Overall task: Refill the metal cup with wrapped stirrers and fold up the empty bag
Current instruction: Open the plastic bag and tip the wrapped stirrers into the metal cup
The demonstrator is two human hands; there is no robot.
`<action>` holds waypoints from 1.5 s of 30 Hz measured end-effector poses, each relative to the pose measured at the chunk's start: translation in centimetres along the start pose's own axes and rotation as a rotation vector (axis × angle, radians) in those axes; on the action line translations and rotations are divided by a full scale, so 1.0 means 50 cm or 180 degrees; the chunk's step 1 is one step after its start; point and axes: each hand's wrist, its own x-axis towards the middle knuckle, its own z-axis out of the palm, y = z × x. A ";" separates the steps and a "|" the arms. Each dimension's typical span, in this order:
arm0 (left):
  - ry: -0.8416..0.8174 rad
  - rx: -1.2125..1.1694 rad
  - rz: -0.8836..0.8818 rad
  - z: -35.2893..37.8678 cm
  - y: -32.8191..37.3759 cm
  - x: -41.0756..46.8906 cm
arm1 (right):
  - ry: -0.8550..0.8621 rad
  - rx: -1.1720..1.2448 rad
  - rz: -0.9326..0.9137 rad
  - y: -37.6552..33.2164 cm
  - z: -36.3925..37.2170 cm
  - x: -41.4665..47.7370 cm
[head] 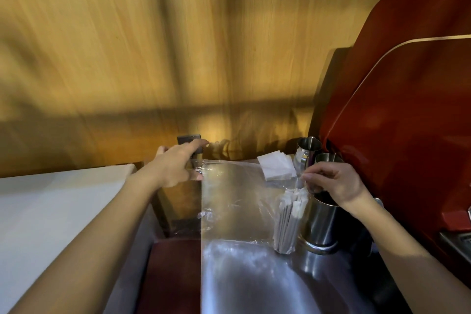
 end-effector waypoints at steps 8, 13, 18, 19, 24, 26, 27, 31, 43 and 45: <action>0.0148 -0.0339 0.0154 0.018 -0.015 0.018 | 0.0232 -0.0076 -0.0110 0.003 -0.019 0.000; 0.0259 -0.0495 0.0339 0.021 -0.023 0.018 | 0.0643 -0.0658 -0.0592 -0.039 -0.018 0.010; 0.0139 -0.0526 0.0150 0.051 -0.034 0.010 | -0.0193 -0.1574 -0.0430 -0.062 0.024 0.029; 0.0194 -0.0699 0.0140 0.055 -0.035 0.004 | -0.0035 -0.1448 -0.0478 -0.061 0.024 0.033; 0.0625 -0.0993 0.0158 0.051 -0.047 -0.019 | 0.0248 -0.1266 -0.0567 -0.048 0.013 0.047; 0.0548 -0.0981 0.0247 0.047 -0.054 -0.018 | 0.0392 -0.1244 -0.0601 -0.041 0.009 0.052; 0.0419 -0.0969 0.0238 0.045 -0.054 -0.018 | 0.0398 -0.1213 -0.0599 -0.038 0.009 0.053; 0.0846 -0.0570 0.0063 0.031 -0.042 -0.008 | 0.0475 -0.1138 -0.0511 -0.019 0.008 0.055; 0.0219 -0.0305 0.0448 0.056 0.055 0.024 | 0.0341 -0.0629 -0.0134 0.020 0.014 0.039; 0.0285 -0.0274 0.0682 0.069 0.091 0.040 | 0.0304 -0.0557 -0.0127 0.019 0.017 0.037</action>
